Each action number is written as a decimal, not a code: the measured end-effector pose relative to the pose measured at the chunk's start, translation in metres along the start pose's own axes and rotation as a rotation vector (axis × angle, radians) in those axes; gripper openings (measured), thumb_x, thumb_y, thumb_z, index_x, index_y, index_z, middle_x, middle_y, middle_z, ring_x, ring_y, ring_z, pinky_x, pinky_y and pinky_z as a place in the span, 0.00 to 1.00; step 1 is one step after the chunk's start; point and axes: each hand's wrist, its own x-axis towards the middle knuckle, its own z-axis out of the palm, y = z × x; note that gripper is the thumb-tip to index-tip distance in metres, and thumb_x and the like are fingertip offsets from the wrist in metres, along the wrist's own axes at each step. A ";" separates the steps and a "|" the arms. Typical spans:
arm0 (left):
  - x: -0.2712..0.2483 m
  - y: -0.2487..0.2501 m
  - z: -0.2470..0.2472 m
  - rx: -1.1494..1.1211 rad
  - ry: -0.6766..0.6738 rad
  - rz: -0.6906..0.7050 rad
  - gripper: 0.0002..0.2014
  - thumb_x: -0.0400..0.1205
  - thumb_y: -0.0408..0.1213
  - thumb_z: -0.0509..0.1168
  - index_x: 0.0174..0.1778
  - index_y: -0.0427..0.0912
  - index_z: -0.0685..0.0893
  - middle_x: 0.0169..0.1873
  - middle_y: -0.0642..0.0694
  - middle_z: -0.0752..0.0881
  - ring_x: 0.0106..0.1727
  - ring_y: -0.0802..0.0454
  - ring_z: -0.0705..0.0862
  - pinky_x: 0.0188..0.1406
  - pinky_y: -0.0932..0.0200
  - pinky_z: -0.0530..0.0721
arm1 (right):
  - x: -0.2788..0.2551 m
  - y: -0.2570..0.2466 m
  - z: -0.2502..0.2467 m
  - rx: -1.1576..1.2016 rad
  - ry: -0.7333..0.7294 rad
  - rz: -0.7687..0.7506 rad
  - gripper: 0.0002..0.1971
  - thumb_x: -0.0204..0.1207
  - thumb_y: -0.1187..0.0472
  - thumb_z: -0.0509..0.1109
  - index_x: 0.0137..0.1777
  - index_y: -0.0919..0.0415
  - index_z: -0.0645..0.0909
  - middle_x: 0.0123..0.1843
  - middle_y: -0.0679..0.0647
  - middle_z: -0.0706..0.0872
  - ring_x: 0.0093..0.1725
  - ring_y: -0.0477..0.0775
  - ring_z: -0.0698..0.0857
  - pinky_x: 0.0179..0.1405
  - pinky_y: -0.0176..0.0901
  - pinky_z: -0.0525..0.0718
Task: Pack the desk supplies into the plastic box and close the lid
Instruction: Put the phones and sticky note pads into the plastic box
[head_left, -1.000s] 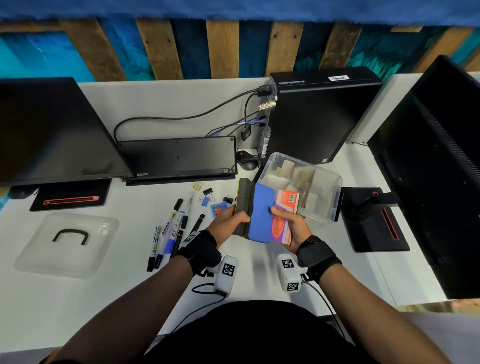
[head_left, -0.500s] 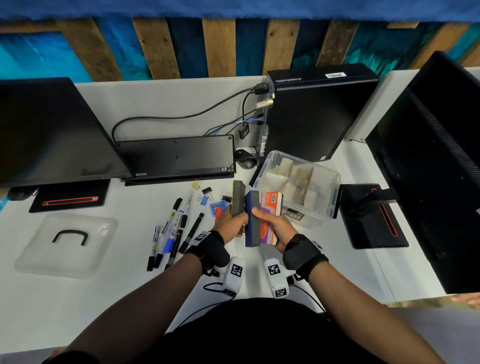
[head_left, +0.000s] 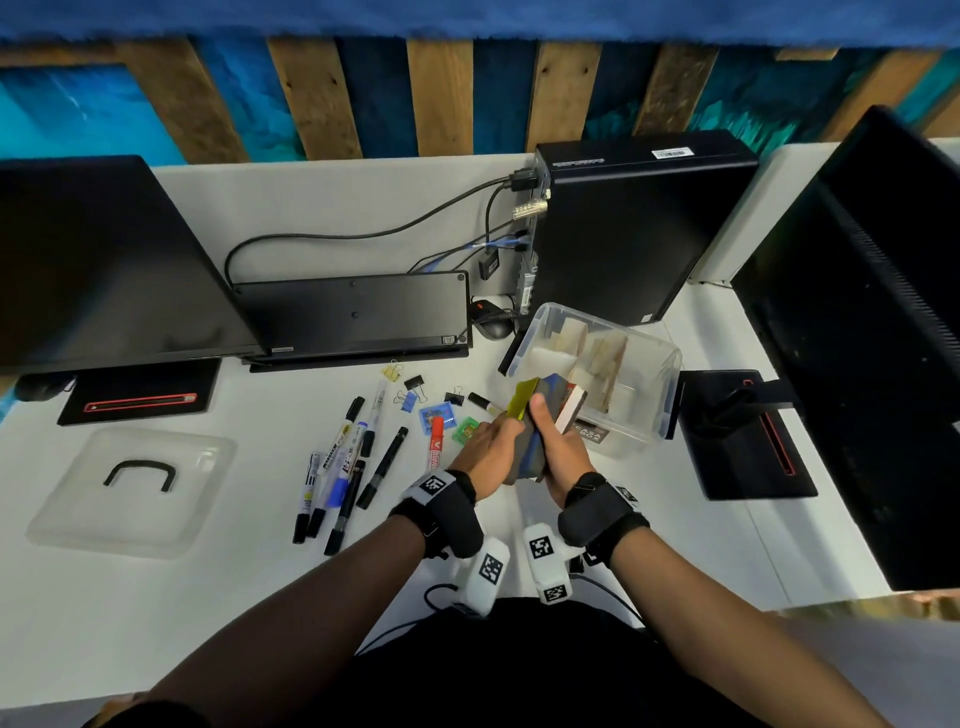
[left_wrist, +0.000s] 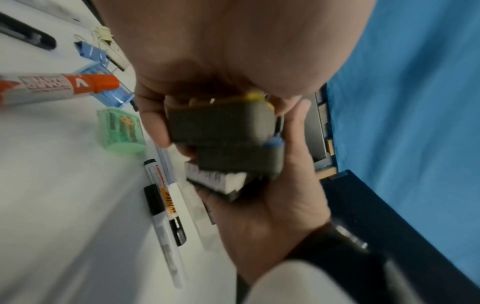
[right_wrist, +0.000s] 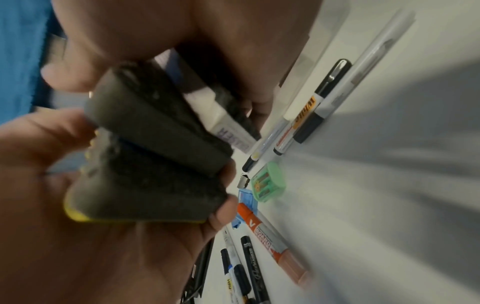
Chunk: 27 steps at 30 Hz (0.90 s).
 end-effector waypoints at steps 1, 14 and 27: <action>0.001 0.001 -0.001 -0.056 -0.047 -0.017 0.26 0.80 0.56 0.49 0.62 0.44 0.80 0.58 0.39 0.84 0.60 0.41 0.82 0.64 0.40 0.81 | 0.001 0.001 -0.003 -0.002 0.005 0.012 0.51 0.36 0.27 0.83 0.58 0.59 0.85 0.56 0.60 0.92 0.57 0.59 0.90 0.60 0.57 0.87; 0.000 0.009 -0.052 0.095 -0.169 0.305 0.42 0.78 0.54 0.68 0.84 0.56 0.52 0.81 0.53 0.63 0.75 0.55 0.73 0.67 0.58 0.74 | -0.017 -0.031 -0.045 -0.033 -0.488 0.184 0.43 0.39 0.48 0.92 0.57 0.60 0.85 0.49 0.59 0.93 0.46 0.55 0.92 0.45 0.48 0.90; 0.040 0.074 -0.043 0.237 -0.378 0.430 0.29 0.71 0.38 0.78 0.69 0.45 0.80 0.62 0.47 0.86 0.49 0.69 0.85 0.53 0.66 0.81 | -0.025 -0.077 -0.073 -0.407 -0.379 -0.018 0.46 0.47 0.49 0.90 0.68 0.59 0.77 0.58 0.62 0.86 0.59 0.62 0.86 0.62 0.53 0.85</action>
